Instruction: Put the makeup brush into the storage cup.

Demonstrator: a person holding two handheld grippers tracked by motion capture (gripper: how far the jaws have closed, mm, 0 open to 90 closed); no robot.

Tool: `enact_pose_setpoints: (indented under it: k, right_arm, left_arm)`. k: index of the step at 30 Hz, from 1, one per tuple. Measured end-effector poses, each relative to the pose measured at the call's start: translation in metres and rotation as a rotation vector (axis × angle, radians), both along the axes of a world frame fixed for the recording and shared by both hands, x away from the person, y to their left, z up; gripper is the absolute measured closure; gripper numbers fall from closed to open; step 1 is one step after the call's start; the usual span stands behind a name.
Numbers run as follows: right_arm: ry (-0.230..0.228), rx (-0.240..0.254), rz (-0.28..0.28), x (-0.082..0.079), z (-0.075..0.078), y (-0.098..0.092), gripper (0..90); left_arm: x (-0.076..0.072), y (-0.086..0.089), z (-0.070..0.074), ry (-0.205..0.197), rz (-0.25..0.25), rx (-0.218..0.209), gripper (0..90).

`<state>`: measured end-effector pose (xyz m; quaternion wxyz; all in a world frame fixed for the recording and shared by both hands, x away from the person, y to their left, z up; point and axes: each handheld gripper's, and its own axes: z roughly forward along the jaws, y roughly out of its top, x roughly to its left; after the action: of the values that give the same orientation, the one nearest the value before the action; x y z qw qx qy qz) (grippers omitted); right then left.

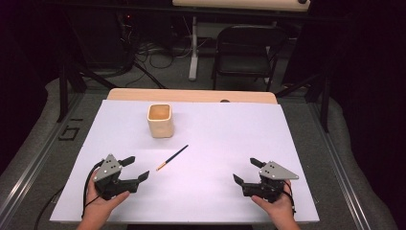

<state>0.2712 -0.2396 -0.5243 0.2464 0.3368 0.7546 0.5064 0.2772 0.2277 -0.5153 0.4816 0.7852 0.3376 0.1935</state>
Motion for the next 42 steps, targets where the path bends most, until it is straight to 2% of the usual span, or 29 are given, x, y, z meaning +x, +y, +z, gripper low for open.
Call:
enact_pose_setpoints:
  k: [2, 7, 9, 10, 12, 14, 15, 17, 23, 28, 39, 42]
  right_arm:
    - [-0.004, 0.003, 0.0, 0.0, -0.001, 0.0, 15.7]
    - [0.021, 0.009, -0.002, 0.002, -0.002, 0.0, 15.0]
    - [0.021, 0.012, -0.003, 0.002, -0.002, 0.0, 14.9]
    - [0.037, 0.012, -0.002, 0.004, -0.004, 0.0, 14.9]
    - [0.037, 0.017, -0.002, 0.004, -0.004, 0.0, 14.9]
    - [0.05, 0.014, 0.0, 0.005, -0.005, 0.0, 14.9]
    - [0.048, 0.015, 0.001, 0.005, -0.005, 0.0, 14.9]
    - [0.044, 0.013, 0.005, 0.004, -0.005, 0.0, 14.9]
    - [0.048, 0.003, 0.006, 0.003, -0.004, 0.001, 14.9]
    - [0.048, 0.008, 0.001, 0.004, -0.006, 0.001, 14.9]
    - [0.049, 0.01, -0.004, 0.005, -0.006, 0.0, 14.9]
    - [0.055, 0.008, -0.007, 0.005, -0.007, -0.001, 14.9]
  left_arm:
    - [0.0, 0.0, 0.0, 0.006, 0.004, 0.01, 25.3]
    - [0.002, 0.002, 0.004, 0.03, 0.013, -0.007, 25.3]
    - [0.004, 0.002, 0.006, 0.046, 0.018, -0.007, 25.3]
    - [0.006, 0.002, 0.008, 0.062, 0.018, -0.003, 25.3]
    - [0.01, 0.001, 0.01, 0.099, 0.021, 0.021, 25.3]
    - [0.013, 0.0, 0.012, 0.12, 0.022, 0.041, 26.5]
    - [0.017, -0.001, 0.015, 0.138, 0.024, 0.078, 26.5]
    - [0.018, -0.002, 0.016, 0.147, 0.026, 0.091, 26.5]
    - [0.03, -0.005, 0.026, 0.207, 0.018, 0.149, 26.5]
    - [0.038, -0.008, 0.033, 0.23, 0.011, 0.193, 26.5]
    - [0.052, -0.012, 0.033, 0.317, 0.006, 0.235, 26.5]
    - [0.057, -0.013, 0.033, 0.354, 0.008, 0.245, 26.6]
